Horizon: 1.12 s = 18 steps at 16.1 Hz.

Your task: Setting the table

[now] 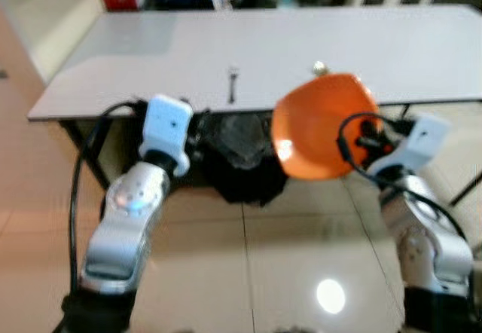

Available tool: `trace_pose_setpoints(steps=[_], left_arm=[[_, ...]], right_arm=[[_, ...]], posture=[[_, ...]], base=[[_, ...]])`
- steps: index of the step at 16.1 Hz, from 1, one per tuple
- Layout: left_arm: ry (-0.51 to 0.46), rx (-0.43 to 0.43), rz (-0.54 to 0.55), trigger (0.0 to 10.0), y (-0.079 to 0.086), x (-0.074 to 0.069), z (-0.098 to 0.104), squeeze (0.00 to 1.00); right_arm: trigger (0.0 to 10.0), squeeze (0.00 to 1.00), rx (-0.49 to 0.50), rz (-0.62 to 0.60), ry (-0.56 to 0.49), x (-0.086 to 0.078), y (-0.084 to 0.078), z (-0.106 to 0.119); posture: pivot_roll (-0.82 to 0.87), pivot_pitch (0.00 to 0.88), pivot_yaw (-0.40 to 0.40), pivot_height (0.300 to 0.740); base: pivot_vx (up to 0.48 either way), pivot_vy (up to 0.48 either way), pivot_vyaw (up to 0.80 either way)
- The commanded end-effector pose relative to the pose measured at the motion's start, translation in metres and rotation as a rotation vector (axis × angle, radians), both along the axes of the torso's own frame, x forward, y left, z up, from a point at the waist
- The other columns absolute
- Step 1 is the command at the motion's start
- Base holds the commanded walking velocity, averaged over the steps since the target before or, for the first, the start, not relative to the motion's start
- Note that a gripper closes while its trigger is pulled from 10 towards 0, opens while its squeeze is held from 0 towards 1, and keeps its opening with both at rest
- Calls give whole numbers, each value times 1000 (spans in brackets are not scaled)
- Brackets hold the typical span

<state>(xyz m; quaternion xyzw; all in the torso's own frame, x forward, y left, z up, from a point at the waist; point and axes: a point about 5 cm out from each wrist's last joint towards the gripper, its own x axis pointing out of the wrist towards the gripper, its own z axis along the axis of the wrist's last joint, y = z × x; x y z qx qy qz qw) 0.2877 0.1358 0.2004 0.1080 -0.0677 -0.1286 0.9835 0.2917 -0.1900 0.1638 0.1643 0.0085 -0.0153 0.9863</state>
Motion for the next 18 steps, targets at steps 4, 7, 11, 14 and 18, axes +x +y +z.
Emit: trace_pose_setpoints(steps=[4, 7, 11, 14, 18], left_arm=[[8, -19, 5, 10000, 2, 3, 2, 0], [3, -20, 5, 10000, 2, 3, 3, 0], [3, -17, 15, 10000, 4, 5, 4, 0], [0, -15, 16, 10000, 6, 6, 5, 0], [-1, 1, -11, 10000, 3, 9, 7, 0]], right_arm=[[10000, 0, -14, 31, -67, 4, 2, 18], [10000, 0, -16, 39, -73, 6, 3, 20], [10000, 0, -16, 43, -68, 8, 3, 21], [10000, 0, 28, 32, -62, 10, 3, 21], [10000, 0, 60, 5, -63, 10, 1, 20]], posture=[[-39, 16, 4, 740], [-40, 11, 2, 740], [-39, 9, -2, 740], [-36, 6, -2, 740], [-33, 4, 28, 740]], base=[[449, 0, -200], [451, 0, 0], [454, 0, 0], [454, 0, 0], [454, 0, 0]])
